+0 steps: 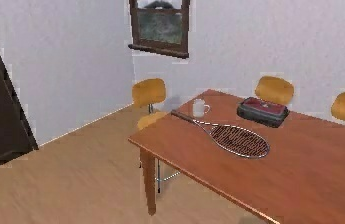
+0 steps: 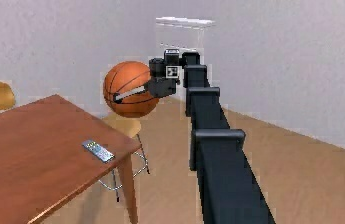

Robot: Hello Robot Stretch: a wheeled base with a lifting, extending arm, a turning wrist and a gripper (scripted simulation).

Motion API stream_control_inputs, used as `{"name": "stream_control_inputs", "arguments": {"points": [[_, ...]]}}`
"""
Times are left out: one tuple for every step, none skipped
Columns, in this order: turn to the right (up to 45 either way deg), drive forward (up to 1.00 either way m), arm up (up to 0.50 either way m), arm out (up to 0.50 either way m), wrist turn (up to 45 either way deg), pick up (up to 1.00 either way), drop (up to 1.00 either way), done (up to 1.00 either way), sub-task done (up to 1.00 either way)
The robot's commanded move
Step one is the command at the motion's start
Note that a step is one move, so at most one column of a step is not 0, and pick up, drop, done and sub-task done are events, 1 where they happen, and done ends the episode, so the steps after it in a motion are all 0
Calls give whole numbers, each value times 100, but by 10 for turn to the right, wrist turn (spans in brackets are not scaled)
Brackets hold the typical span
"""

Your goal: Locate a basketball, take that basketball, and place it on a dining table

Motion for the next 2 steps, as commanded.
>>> {"name": "stream_control_inputs", "arguments": {"points": [[360, 0, 0, 0, 0, 0, 0, 0, 0], [0, 30, 0, 0, 0, 0, 0, 0, 0]]}}
